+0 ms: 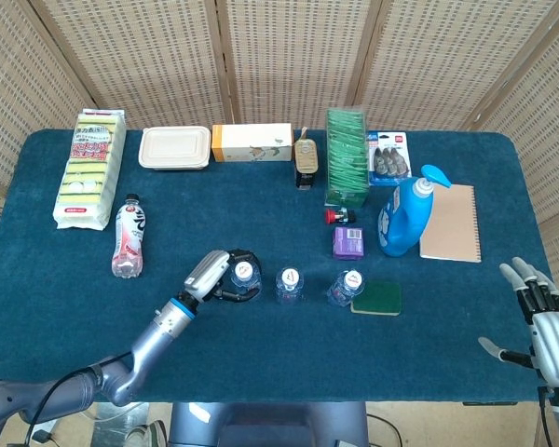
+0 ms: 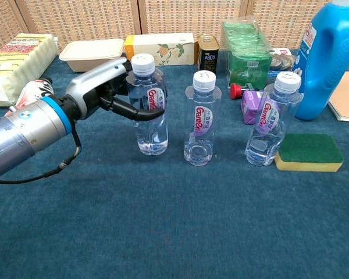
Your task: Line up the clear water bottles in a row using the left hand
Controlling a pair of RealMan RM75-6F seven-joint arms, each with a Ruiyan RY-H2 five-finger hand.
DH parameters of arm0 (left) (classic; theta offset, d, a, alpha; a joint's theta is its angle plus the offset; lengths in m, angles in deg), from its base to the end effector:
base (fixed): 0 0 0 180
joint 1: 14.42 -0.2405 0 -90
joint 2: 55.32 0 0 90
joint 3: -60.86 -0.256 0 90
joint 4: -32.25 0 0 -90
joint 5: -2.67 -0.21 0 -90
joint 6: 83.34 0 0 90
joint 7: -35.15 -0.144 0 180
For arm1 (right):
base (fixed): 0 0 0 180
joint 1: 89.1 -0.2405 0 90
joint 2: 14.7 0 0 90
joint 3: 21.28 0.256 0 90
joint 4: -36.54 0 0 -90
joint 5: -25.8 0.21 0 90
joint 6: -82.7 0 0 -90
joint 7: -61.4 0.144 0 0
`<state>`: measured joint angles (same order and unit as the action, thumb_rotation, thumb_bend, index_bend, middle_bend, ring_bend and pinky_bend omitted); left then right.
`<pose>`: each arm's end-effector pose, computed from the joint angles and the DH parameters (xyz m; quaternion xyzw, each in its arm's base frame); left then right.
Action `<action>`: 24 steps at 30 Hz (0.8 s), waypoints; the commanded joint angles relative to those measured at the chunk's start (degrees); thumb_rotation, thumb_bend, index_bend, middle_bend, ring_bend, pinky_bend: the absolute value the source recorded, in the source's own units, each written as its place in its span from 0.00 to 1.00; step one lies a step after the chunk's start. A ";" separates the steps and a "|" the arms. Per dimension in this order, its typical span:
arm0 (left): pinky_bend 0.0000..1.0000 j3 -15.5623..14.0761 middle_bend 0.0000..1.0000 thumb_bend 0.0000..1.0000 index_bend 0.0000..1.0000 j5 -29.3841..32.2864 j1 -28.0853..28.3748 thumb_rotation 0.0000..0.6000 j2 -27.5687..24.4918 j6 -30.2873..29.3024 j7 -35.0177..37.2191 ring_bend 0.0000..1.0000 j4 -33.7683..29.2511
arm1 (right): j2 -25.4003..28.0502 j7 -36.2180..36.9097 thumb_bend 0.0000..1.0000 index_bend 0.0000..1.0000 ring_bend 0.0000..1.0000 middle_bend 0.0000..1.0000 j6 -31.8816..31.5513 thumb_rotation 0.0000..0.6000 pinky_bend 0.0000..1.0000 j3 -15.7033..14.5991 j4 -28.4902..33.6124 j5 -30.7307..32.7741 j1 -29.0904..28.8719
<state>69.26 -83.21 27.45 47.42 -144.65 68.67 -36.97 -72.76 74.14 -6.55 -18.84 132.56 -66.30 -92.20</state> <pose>-0.1169 0.3227 -0.0704 -0.6092 -0.5455 -0.5533 0.1586 -0.2931 -0.1688 0.1884 0.5740 -0.4079 0.4691 0.5330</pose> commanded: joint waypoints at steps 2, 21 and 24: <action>0.48 -0.39 0.48 0.29 0.61 0.24 0.19 1.00 1.40 0.23 -0.45 0.42 1.87 | 0.02 0.21 0.03 0.02 0.00 0.00 0.04 1.00 0.00 0.03 -0.08 0.01 -0.06; 0.48 -2.12 0.48 0.29 0.61 -0.83 -1.42 1.00 2.39 -2.54 2.33 0.42 6.62 | 0.04 0.14 0.03 0.02 0.00 0.00 -0.12 1.00 0.00 -0.06 0.05 -0.41 -0.10; 0.48 -2.21 0.48 0.29 0.61 -1.03 -1.38 1.00 2.43 -2.64 2.70 0.42 6.73 | 0.03 -0.10 0.03 0.02 0.00 0.00 -0.20 1.00 0.00 -0.11 0.17 -0.52 -0.08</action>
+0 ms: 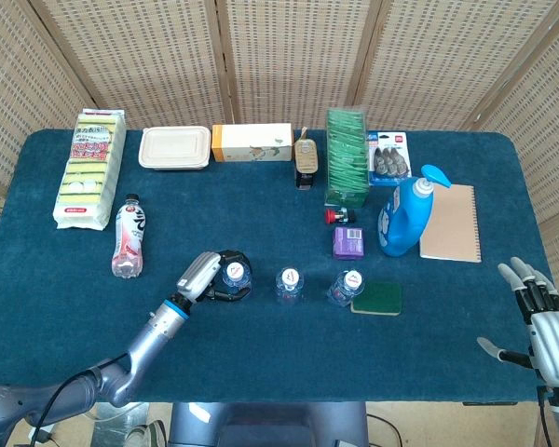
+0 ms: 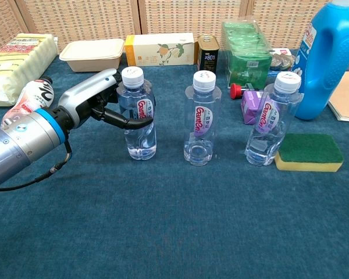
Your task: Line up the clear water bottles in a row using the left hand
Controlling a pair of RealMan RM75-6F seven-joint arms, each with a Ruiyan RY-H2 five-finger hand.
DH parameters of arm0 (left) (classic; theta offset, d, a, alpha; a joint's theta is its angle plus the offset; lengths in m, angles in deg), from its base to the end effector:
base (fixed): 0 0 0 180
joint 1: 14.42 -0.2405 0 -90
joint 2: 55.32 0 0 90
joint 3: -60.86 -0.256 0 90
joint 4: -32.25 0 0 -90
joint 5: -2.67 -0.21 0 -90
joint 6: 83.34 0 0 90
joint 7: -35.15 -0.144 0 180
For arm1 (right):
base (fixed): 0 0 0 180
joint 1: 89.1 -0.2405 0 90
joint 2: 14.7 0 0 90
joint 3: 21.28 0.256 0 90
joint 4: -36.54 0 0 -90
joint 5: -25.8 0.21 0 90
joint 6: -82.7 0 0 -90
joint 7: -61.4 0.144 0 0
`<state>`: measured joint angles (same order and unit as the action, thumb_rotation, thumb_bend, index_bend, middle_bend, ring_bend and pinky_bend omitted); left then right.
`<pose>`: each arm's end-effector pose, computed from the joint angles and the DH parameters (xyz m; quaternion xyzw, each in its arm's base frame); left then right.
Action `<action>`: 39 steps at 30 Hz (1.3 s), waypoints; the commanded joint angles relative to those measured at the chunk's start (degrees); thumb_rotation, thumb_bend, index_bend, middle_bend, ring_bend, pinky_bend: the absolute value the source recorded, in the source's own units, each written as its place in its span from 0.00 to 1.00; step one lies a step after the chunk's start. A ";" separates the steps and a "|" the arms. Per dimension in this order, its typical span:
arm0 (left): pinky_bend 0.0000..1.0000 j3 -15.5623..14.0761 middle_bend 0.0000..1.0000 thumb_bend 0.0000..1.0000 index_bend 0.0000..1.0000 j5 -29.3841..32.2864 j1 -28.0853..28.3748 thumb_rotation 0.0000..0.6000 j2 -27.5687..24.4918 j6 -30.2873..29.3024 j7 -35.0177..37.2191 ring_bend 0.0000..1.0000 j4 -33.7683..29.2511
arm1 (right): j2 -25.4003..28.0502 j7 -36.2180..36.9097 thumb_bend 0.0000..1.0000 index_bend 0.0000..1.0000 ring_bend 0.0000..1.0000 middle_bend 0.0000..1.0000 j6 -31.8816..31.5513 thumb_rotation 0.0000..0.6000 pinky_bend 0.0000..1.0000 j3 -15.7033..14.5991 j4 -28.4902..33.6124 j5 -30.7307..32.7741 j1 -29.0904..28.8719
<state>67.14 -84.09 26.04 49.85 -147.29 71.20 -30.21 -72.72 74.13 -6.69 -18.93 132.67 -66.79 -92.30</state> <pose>-0.1408 0.3232 -0.0768 -0.6068 -0.5407 -0.5535 0.1817 -0.2913 -0.1688 0.1880 0.5766 -0.4060 0.4713 0.5298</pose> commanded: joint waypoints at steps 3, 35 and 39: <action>0.48 -0.32 0.48 0.29 0.61 -0.42 0.03 1.00 -0.09 -0.11 0.38 0.42 -0.29 | 0.00 -0.10 0.03 0.02 0.00 0.00 -0.12 1.00 0.00 -0.02 0.12 -0.06 0.04; 0.45 -1.06 0.31 0.30 0.53 -0.67 -0.41 1.00 -0.76 -0.12 -0.47 0.25 0.25 | 0.22 0.46 0.03 0.02 0.00 0.00 -0.41 1.00 0.00 -0.24 0.15 -0.58 0.06; 0.44 -1.33 0.28 0.30 0.47 -0.99 -0.24 1.00 -1.26 0.17 -0.06 0.23 0.01 | 0.23 0.57 0.03 0.02 0.00 0.00 -0.40 1.00 0.00 -0.21 0.14 -0.57 0.02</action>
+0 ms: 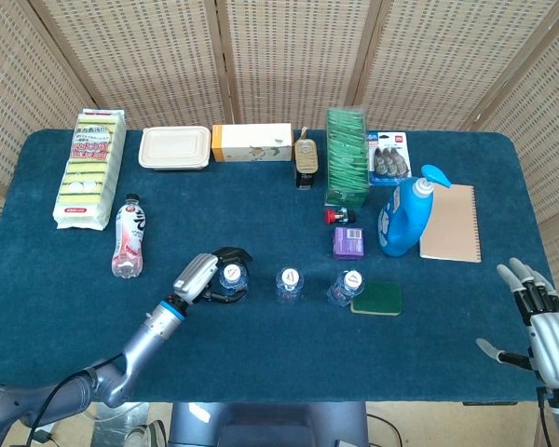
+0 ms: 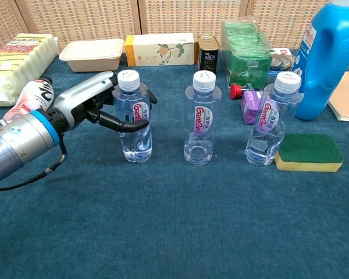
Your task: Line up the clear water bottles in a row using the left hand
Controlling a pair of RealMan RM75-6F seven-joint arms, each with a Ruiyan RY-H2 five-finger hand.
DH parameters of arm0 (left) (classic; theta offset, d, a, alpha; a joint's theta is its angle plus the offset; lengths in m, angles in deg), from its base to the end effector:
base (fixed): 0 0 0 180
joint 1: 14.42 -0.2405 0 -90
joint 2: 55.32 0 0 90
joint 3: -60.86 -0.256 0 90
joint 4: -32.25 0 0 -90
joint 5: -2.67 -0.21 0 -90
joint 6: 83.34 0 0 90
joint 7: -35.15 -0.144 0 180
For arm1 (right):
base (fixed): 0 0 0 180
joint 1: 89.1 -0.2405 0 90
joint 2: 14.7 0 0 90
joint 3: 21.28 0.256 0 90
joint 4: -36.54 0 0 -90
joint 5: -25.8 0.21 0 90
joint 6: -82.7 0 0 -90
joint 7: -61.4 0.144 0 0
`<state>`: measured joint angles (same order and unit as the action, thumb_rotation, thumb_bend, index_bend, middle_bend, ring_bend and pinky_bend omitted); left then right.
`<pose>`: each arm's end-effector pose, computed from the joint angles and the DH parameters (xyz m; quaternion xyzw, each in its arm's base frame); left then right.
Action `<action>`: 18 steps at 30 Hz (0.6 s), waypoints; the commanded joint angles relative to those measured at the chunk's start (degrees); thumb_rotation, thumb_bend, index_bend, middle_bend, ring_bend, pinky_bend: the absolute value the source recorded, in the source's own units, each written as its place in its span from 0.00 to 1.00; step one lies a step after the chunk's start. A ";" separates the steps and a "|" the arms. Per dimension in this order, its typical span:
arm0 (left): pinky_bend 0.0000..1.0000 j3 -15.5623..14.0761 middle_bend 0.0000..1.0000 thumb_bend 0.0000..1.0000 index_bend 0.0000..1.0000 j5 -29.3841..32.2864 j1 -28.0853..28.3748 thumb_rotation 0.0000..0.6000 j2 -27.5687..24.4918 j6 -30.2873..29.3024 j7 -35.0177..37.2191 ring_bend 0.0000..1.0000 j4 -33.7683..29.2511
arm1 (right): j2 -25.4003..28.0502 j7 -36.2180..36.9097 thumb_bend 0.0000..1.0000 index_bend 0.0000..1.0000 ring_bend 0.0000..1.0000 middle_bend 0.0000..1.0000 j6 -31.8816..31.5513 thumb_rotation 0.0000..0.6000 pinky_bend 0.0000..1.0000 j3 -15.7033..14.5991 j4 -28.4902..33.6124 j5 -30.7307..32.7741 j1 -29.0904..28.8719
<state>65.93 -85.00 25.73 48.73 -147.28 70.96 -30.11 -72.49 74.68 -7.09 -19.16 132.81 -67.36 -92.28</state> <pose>-0.1484 0.3214 -0.0740 -0.6214 -0.5328 -0.5434 0.1864 -0.2898 -0.1677 0.1888 0.5774 -0.4059 0.4756 0.5251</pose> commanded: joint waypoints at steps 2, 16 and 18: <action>0.43 -0.33 0.27 0.30 0.42 -0.24 0.17 1.00 -0.36 0.41 0.42 0.22 -0.08 | 0.00 0.06 0.03 0.02 0.00 0.00 -0.07 1.00 0.00 0.02 -0.01 -0.03 0.00; 0.21 -1.46 0.09 0.22 0.09 -1.61 -0.49 1.00 -3.24 -0.96 3.17 0.04 -1.97 | 0.09 0.14 0.03 0.02 0.00 0.00 -0.32 1.00 0.00 -0.08 0.14 -0.40 0.04; 0.19 -1.58 0.07 0.21 0.06 -1.94 -0.74 1.00 -3.96 -1.64 3.47 0.02 -2.74 | 0.07 0.02 0.03 0.02 0.00 0.00 -0.32 1.00 0.00 -0.11 0.18 -0.45 0.04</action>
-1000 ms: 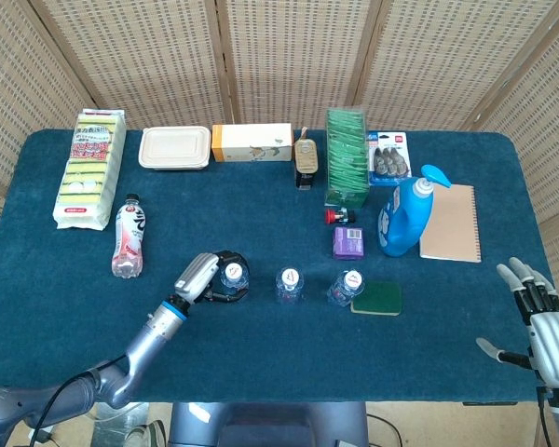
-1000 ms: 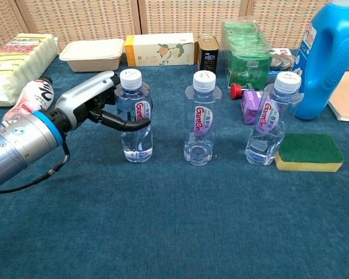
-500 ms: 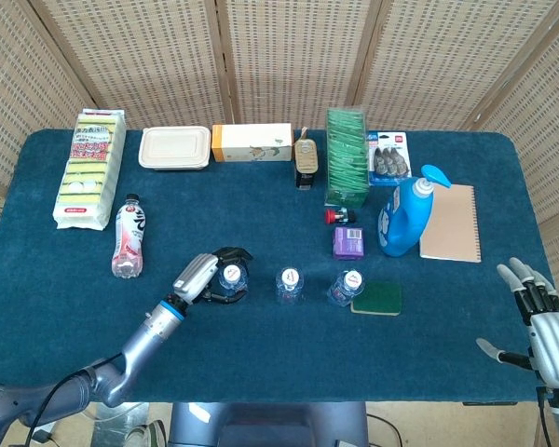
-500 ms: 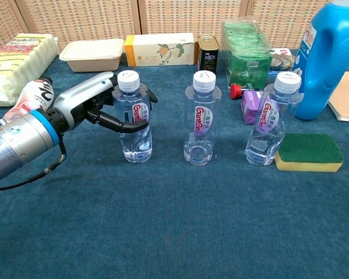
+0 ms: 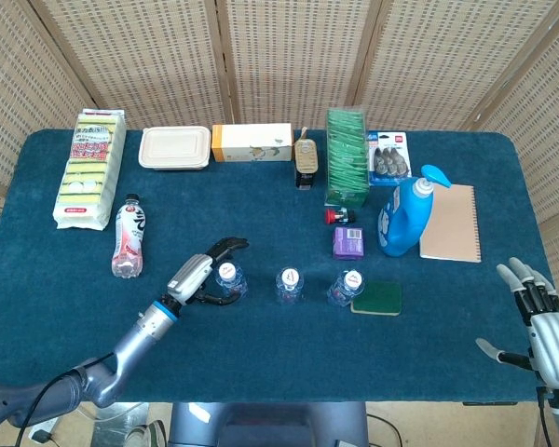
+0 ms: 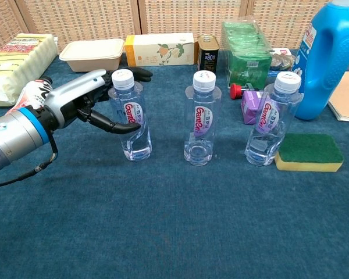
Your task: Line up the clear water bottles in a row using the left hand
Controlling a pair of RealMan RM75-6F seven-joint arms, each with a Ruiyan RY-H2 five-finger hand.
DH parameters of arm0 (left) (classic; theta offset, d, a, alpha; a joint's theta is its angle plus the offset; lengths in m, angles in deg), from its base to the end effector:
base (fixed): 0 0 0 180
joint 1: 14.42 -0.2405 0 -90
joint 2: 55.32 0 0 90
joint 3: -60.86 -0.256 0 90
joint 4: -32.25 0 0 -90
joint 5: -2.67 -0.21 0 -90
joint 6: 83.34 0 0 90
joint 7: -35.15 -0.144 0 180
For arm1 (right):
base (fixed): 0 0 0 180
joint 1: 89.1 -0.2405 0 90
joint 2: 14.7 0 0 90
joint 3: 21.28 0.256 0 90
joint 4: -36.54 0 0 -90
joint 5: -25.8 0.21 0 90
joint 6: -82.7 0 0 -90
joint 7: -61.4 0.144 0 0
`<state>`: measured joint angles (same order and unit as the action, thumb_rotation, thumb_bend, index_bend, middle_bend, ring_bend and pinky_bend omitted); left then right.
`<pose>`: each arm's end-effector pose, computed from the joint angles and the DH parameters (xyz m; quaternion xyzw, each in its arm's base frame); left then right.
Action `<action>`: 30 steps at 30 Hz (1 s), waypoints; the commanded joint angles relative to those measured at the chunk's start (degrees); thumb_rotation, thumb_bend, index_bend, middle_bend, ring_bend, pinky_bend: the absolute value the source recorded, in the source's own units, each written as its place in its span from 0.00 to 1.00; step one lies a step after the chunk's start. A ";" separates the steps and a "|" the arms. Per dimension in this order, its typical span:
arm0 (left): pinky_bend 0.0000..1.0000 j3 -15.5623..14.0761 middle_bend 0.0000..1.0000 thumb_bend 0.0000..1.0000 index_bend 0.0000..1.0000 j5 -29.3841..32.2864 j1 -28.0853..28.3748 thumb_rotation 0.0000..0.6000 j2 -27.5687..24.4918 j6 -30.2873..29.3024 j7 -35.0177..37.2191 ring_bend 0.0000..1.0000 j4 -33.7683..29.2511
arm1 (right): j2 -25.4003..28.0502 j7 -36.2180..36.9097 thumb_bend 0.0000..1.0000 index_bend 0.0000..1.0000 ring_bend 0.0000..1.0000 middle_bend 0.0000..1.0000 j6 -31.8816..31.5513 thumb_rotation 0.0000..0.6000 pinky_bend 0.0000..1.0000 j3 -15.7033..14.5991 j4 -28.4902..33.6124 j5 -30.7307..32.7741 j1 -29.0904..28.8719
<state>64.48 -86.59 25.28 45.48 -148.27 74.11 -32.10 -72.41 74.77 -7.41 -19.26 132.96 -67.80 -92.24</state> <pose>-0.1565 0.3191 -0.0604 -0.6223 -0.5363 -0.5436 0.1721 -0.2883 -0.1670 0.1890 0.5783 -0.4044 0.4784 0.5227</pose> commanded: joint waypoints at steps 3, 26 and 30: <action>0.18 -0.29 0.05 0.19 0.02 -0.84 -0.65 1.00 -2.19 -1.62 0.99 0.00 -2.44 | 0.00 -0.17 0.03 0.02 0.00 0.00 0.02 1.00 0.00 -0.07 0.11 -0.14 -0.02; 0.09 -2.80 0.00 0.17 0.00 -0.12 -16.85 1.00 -36.42 -20.23 -11.34 0.00 -23.21 | -0.33 -3.81 0.03 0.02 0.00 0.00 -0.04 1.00 0.00 -0.83 1.13 -1.29 0.25; 0.08 -5.17 0.00 0.17 0.00 1.59 -22.49 1.00 -39.88 -23.33 -14.73 0.00 -24.11 | -0.73 -5.56 0.03 0.03 0.00 0.00 0.27 1.00 0.00 -0.90 1.23 -1.45 0.14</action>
<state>60.96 -86.30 5.55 7.35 -169.51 61.18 -54.96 -72.99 69.56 -7.26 -20.13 134.15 -69.19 -92.05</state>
